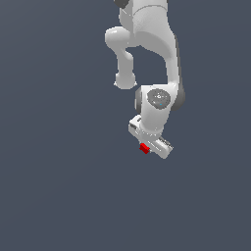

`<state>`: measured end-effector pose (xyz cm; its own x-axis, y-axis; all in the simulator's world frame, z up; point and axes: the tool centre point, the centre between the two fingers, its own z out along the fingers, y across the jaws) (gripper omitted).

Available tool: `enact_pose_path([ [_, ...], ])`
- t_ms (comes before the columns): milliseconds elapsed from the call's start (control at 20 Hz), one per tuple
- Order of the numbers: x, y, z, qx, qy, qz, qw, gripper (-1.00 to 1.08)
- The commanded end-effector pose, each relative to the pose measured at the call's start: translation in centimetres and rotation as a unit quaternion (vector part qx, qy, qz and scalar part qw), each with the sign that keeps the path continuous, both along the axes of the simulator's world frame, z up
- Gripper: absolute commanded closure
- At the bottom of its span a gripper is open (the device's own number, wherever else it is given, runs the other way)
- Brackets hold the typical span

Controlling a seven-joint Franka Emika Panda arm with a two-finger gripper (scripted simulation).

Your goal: Pick up the red cube and move it to a goal position.

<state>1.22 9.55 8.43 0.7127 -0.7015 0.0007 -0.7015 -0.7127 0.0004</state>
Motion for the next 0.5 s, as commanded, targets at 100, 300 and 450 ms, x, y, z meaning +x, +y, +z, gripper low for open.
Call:
enact_pose_path([
  [100, 0.8, 0.44, 0.51, 0.0, 0.0, 0.0, 1.0, 1.08],
  [300, 0.94, 0.5, 0.56, 0.0, 0.0, 0.0, 1.0, 1.08],
  [450, 0.86, 0.43, 0.47, 0.0, 0.0, 0.0, 1.0, 1.08],
])
